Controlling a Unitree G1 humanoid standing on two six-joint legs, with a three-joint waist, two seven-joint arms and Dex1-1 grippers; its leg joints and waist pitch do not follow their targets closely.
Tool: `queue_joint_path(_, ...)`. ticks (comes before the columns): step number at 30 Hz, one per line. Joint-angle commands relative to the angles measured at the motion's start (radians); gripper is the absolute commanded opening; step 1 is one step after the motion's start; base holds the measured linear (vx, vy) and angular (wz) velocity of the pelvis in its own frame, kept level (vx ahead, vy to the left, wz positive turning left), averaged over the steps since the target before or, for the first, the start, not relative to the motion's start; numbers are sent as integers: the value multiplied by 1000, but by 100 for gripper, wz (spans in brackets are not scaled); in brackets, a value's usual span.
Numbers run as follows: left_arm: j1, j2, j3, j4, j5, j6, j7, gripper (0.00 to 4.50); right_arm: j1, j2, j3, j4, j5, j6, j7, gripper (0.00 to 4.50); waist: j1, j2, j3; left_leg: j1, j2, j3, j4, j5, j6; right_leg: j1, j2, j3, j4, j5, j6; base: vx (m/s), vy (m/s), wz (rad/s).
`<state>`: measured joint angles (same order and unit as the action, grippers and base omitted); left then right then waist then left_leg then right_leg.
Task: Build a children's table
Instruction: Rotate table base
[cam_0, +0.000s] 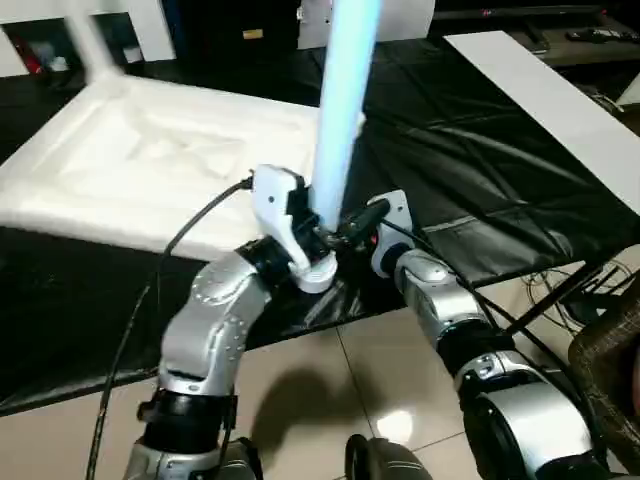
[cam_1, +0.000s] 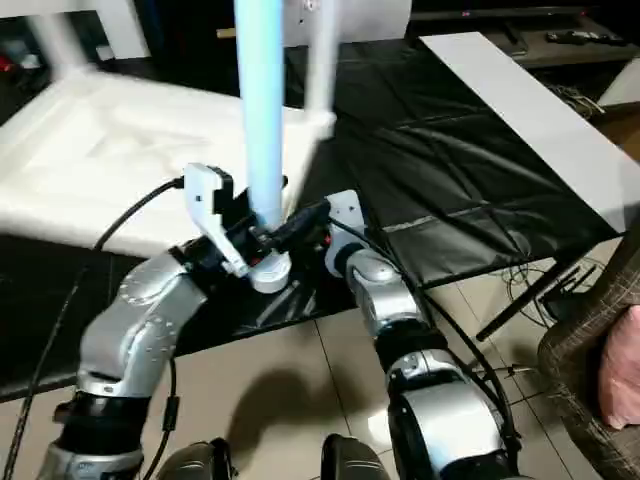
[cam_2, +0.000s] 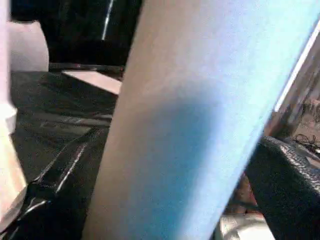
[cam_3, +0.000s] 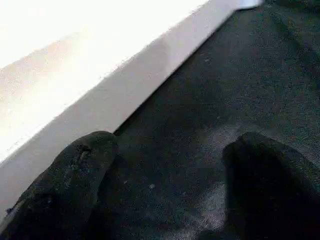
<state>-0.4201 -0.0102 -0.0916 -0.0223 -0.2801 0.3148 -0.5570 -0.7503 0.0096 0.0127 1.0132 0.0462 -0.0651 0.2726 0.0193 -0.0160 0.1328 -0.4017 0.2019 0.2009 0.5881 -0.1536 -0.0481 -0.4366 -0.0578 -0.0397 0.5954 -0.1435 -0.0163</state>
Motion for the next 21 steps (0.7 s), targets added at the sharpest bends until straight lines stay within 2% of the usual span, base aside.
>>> queue_joint_path(1, -70, -13, -33, 48, 38, -63, 22, 438, -17, 33, 17, -3, 0, -35, -11, 450, 9, 19, -85, 32, 25, -16, -68, -290, 19, 56, -64, 35, -65, -209, -230, 0, 0, 0)
queue_joint_path(2, -87, -8, -21, 74, 54, -79, 34, 438, -12, 24, 6, -5, 2, -43, -22, 450, 10, 19, -85, 32, 25, -17, -67, -288, 19, 57, -64, 35, -63, -206, -230, 0, 0, 0)
queue_joint_path(3, -163, 31, 28, 198, 85, -154, 49, 438, 39, -25, -32, -65, 12, -58, -42, 450, 13, 15, -85, 35, 23, -15, -67, -282, 22, 54, -61, 35, -68, -216, -217, 0, 0, 0)
queue_joint_path(4, -184, 43, 41, 233, 90, -176, 48, 438, 56, -40, -41, -85, 15, -61, -43, 450, 16, 16, -86, 38, 20, -12, -65, -280, 25, 53, -59, 36, -70, -218, -206, 0, 0, 0)
queue_joint_path(5, -184, 43, 41, 233, 90, -176, 48, 438, 56, -40, -41, -85, 15, -61, -43, 450, 21, 16, -90, 38, 22, -14, -66, -263, 24, 57, -61, 36, -63, -196, -206, 0, 0, 0)
queue_joint_path(7, -241, 88, 63, 323, 99, -228, 36, 438, 122, -82, -57, -168, 19, -50, -18, 450, 23, 14, -95, 33, 20, -14, -62, -222, 34, 63, -61, 37, -58, -155, -210, 0, 0, 0)
queue_joint_path(8, -242, 89, 63, 324, 99, -229, 36, 438, 123, -83, -57, -169, 19, -49, -18, 450, 24, 14, -98, 32, 20, -13, -60, -211, 37, 65, -61, 37, -54, -138, -219, 0, 0, 0)
queue_joint_path(9, -278, 122, 67, 379, 108, -262, 13, 438, 181, -118, -58, -231, 18, -37, 3, 450, 27, 16, -97, 30, 18, -12, -60, -198, 46, 65, -59, 36, -57, -125, -224, 0, 0, 0)
queue_joint_path(10, -300, 139, 68, 410, 112, -274, -2, 438, 223, -142, -58, -272, 14, -29, 15, 450, 27, 22, -100, 29, 18, -14, -59, -195, 48, 68, -61, 36, -55, -115, -228, 0, 0, 0)
queue_joint_path(12, -318, 148, 67, 442, 118, -291, -4, 438, 251, -156, -57, -301, 14, -24, 22, 450, 26, 17, -101, 29, 17, -12, -58, -197, 47, 70, -61, 36, -55, -118, -233, 0, 0, 0)
queue_joint_path(14, -362, 164, 58, 521, 162, -327, 36, 438, 299, -175, -57, -364, 15, -12, 33, 450, 24, 16, -100, 24, 15, -14, -58, -216, 48, 74, -62, 35, -61, -163, -227, 0, 0, 0)
queue_joint_path(15, -382, 171, 53, 558, 191, -340, 73, 438, 319, -180, -59, -395, 17, -3, 37, 450, 21, 16, -97, 25, 15, -15, -60, -238, 44, 70, -61, 34, -69, -220, -208, 0, 0, 0)
queue_joint_path(16, -401, 175, 50, 591, 211, -355, 106, 438, 341, -185, -57, -433, 18, 9, 45, 450, 21, 16, -97, 25, 15, -15, -60, -238, 44, 70, -61, 34, -69, -220, -208, 0, 0, 0)
queue_joint_path(17, -424, 179, 48, 633, 237, -372, 153, 438, 372, -193, -52, -489, 19, 24, 55, 450, 24, 17, -98, 31, 16, -15, -59, -255, 39, 66, -61, 34, -73, -252, -197, 0, 0, 0)
queue_joint_path(18, -434, 179, 48, 650, 251, -375, 185, 438, 391, -197, -48, -525, 18, 34, 62, 450, 24, 15, -97, 30, 17, -17, -61, -266, 35, 66, -58, 33, -74, -269, -178, 0, 0, 0)
queue_joint_path(19, -437, 178, 45, 658, 256, -382, 194, 438, 405, -199, -44, -552, 19, 43, 66, 450, 22, 12, -98, 23, 15, -20, -63, -258, 32, 72, -62, 31, -71, -278, -176, 0, 0, 0)
queue_joint_path(20, -428, 163, 47, 649, 252, -386, 206, 438, 443, -204, -34, -626, 21, 66, 74, 450, 22, 10, -96, 22, 15, -20, -63, -260, 33, 71, -62, 31, -75, -292, -170, 0, 0, 0)
queue_joint_path(21, -427, 162, 48, 648, 251, -387, 207, 438, 445, -205, -34, -631, 21, 67, 74, 450, 26, 10, -98, 27, 16, -18, -60, -259, 37, 65, -63, 33, -77, -296, -173, 0, 0, 0)
